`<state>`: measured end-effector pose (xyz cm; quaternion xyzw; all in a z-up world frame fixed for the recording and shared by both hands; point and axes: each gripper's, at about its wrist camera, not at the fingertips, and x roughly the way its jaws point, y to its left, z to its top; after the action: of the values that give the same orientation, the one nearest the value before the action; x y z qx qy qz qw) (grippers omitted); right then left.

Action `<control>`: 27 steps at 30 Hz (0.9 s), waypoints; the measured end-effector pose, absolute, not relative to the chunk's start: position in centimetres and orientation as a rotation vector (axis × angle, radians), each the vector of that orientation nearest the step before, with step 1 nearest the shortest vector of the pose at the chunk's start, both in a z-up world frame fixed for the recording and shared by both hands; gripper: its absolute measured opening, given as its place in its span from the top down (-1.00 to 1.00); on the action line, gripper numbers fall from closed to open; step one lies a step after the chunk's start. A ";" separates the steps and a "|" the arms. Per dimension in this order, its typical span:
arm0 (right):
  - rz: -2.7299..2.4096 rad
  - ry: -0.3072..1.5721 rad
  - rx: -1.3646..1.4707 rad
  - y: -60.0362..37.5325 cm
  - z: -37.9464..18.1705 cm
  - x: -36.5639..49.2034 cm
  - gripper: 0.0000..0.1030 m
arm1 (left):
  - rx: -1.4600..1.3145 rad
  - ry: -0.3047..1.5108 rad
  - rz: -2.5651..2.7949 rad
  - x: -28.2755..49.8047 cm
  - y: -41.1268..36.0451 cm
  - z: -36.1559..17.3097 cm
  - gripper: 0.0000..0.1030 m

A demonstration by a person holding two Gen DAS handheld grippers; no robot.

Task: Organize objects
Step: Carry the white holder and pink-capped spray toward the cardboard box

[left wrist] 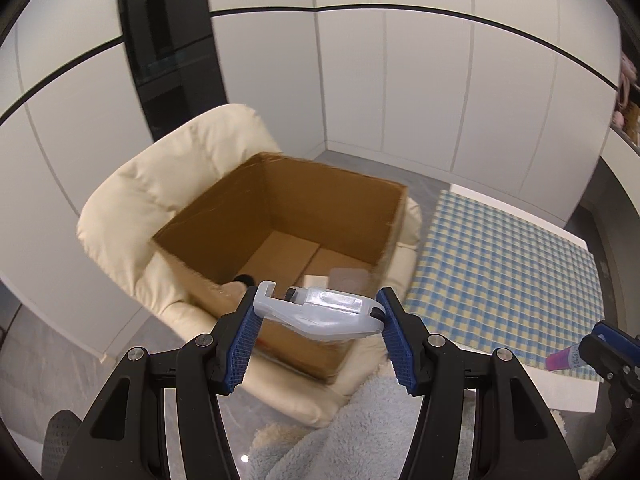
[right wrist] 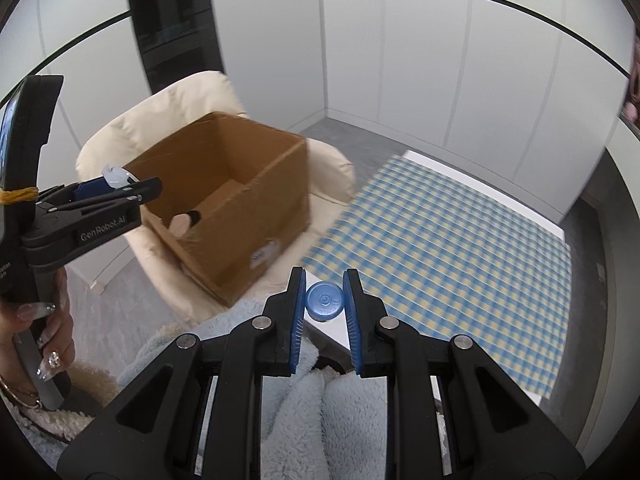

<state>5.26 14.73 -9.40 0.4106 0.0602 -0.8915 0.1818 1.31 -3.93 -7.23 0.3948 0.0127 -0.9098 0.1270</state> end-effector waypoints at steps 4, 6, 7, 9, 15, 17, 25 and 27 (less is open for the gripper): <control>-2.464 0.207 1.128 11.9 -9.2 4.7 0.62 | 1.136 0.072 -2.596 1.9 -6.0 -7.3 -0.14; -2.434 0.224 1.110 10.4 -9.1 4.6 0.62 | 1.130 0.082 -2.582 2.2 -6.8 -7.3 -0.14; -2.424 0.232 1.103 9.9 -9.1 4.5 0.62 | 1.126 0.084 -2.572 2.4 -7.2 -7.2 -0.14; -2.402 0.253 1.092 8.7 -9.2 4.4 0.62 | 1.122 0.096 -2.559 2.5 -8.0 -7.3 -0.14; -2.358 0.298 1.098 6.3 -9.8 4.0 0.62 | 1.129 0.132 -2.536 2.2 -9.3 -7.8 -0.14; -2.353 0.304 1.100 5.8 -9.9 3.9 0.62 | 1.135 0.138 -2.534 2.0 -9.3 -8.0 -0.14; -2.337 0.349 1.095 4.2 -10.4 2.3 0.62 | 1.136 0.175 -2.514 0.6 -10.7 -8.7 -0.14; -2.335 0.363 1.090 3.7 -10.5 1.7 0.62 | 1.132 0.179 -2.508 0.2 -11.2 -8.9 -0.14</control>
<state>1.67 3.70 -10.47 0.4037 0.1346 -0.8649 0.2663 0.19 -11.17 -8.86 0.4031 0.0637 -0.8928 0.1907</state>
